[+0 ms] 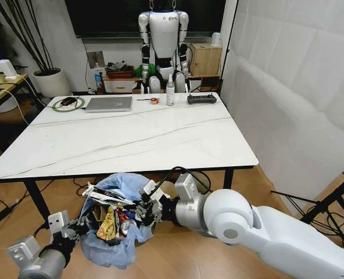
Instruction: Pick up the trash bin and place the trash from the table into it.
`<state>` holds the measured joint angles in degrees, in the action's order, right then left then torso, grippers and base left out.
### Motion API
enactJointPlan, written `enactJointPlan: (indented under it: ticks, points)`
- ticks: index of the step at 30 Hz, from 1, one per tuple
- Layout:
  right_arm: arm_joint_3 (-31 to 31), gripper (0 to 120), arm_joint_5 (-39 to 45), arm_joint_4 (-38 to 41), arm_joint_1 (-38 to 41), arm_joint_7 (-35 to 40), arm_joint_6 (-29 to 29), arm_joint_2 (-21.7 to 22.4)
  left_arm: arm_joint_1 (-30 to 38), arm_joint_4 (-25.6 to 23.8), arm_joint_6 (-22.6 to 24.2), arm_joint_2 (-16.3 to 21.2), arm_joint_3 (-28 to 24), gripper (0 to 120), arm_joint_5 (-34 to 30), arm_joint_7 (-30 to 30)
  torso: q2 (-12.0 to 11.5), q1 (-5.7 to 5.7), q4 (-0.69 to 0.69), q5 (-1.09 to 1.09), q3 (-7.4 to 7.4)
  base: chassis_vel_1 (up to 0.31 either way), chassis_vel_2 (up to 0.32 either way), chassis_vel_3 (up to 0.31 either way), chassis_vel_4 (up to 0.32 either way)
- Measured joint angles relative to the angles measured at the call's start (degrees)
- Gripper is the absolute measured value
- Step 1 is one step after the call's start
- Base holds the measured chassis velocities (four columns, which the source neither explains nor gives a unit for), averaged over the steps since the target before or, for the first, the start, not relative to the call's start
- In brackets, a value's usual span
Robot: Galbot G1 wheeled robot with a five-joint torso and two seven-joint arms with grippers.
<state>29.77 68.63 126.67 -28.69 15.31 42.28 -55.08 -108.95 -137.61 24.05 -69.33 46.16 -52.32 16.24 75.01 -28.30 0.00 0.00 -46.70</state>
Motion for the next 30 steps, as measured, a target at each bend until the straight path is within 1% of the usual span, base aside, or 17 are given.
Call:
enactJointPlan:
  ticks: [3, 11, 12, 14, 17, 18, 25, 29, 30]
  points:
    - [0.40, 1, -1.02, -1.04, 0.02, -0.55, -0.04, -0.67, -0.02, -0.12, 0.00, 0.04, 0.16, 0, -0.04, 0.00, 0.00, 0.00, 0.00, 0.00, 0.00, 0.000, 0.000, 0.000, 0.000]
    - [0.28, 2, -3.39, -1.08, -0.91, -3.25, -0.14, -0.21, 0.05, -0.13, 0.00, 0.13, 0.37, 0, -0.33, 0.09, 0.00, 0.00, -0.01, 0.00, 0.00, 0.000, 0.000, 0.000, 0.000]
    - [0.29, 6, -4.27, -1.14, -1.03, -3.96, -0.37, -0.19, 0.06, -0.13, 0.00, 0.09, 0.37, 0, -0.35, 0.10, 0.00, 0.00, 0.00, 0.00, 0.00, 0.000, 0.000, 0.000, 0.000]
    - [0.36, 8, -5.26, -1.28, -1.24, -4.71, -0.65, -0.12, 0.06, -0.13, 0.00, 0.06, 0.36, 0, -0.35, 0.12, 0.00, 0.00, 0.00, 0.00, 0.00, 0.000, 0.000, 0.000, 0.000]
    - [0.48, 20, -7.27, -1.64, -1.89, -6.01, -1.49, 0.20, -0.03, -0.13, 0.00, 0.03, 0.32, 0, -0.39, 0.12, 0.00, 0.00, 0.00, 0.00, 0.00, 0.000, 0.000, 0.000, 0.000]
    - [0.53, 22, -7.52, -1.74, -2.00, -6.13, -1.64, 0.22, -0.03, -0.13, 0.00, 0.02, 0.31, 0, -0.42, 0.12, 0.00, 0.00, 0.00, 0.00, 0.00, 0.000, 0.000, 0.000, 0.000]
    - [0.83, 26, -8.18, -2.10, -2.27, -6.40, -2.04, 0.10, 0.14, -0.06, 0.00, 0.01, 0.23, 0, -0.56, 0.13, 0.00, 0.00, 0.00, 0.00, 0.00, 0.000, 0.000, 0.000, 0.000]
    - [0.88, 35, -8.31, -2.26, -2.24, -6.41, -2.24, 0.05, 0.21, 0.06, 0.00, 0.01, 0.22, 0, -0.69, 0.16, 0.00, 0.00, 0.00, 0.00, 0.00, 0.000, 0.000, 0.000, 0.000]
    - [0.88, 36, -8.32, -2.26, -2.17, -6.43, -2.37, 0.05, 0.23, 0.10, 0.00, 0.02, 0.22, 0, -0.80, 0.18, 0.00, 0.00, 0.00, 0.00, 0.00, 0.000, 0.000, 0.000, 0.000]
